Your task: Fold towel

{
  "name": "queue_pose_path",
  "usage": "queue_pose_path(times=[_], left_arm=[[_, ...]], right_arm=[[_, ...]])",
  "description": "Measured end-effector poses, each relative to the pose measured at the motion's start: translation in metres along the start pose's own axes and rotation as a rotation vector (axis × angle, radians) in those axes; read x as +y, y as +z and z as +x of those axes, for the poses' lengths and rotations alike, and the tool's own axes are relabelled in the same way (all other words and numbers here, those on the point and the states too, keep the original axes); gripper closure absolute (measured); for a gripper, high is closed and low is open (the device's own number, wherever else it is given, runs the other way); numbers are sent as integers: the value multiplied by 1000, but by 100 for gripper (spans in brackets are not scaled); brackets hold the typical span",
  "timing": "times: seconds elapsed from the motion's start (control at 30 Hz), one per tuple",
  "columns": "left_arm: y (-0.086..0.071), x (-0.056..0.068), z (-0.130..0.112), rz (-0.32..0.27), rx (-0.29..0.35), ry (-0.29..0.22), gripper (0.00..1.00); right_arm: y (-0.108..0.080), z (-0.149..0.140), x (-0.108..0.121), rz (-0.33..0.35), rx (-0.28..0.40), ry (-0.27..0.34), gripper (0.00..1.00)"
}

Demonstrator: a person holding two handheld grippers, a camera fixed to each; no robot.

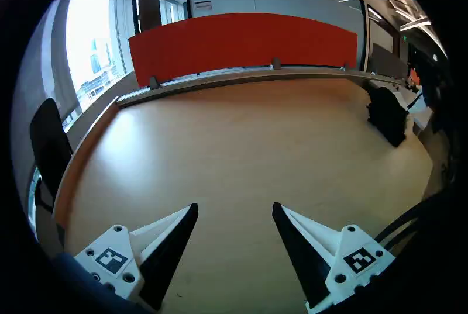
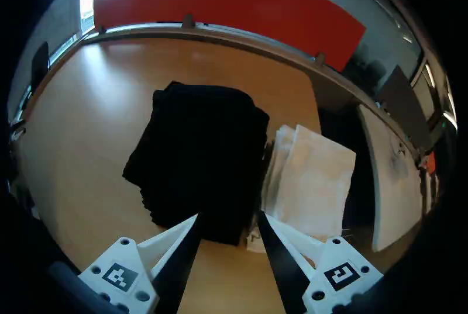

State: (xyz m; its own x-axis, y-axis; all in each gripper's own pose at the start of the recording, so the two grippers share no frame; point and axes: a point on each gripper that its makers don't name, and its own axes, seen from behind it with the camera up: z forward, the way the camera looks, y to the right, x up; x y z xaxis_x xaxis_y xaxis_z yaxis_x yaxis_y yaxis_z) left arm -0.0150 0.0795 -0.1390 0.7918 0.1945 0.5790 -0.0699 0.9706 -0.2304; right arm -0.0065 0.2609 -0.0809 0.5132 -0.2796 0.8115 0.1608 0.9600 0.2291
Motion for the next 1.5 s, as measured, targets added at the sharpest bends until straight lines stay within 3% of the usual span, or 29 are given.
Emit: queue_pose_path(times=[1.07, 1.17, 1.5], left_arm=[[-12, -15, -4, 66, -7, -27, 6], [-13, -15, -5, 72, -9, -30, 6], [-14, -14, -7, 81, -16, -33, 6]], right_arm=[[38, 107, 14, 26, 91, 2, 32], [41, 110, 14, 29, 91, 4, 34], [51, 112, 17, 40, 82, 27, 61]])
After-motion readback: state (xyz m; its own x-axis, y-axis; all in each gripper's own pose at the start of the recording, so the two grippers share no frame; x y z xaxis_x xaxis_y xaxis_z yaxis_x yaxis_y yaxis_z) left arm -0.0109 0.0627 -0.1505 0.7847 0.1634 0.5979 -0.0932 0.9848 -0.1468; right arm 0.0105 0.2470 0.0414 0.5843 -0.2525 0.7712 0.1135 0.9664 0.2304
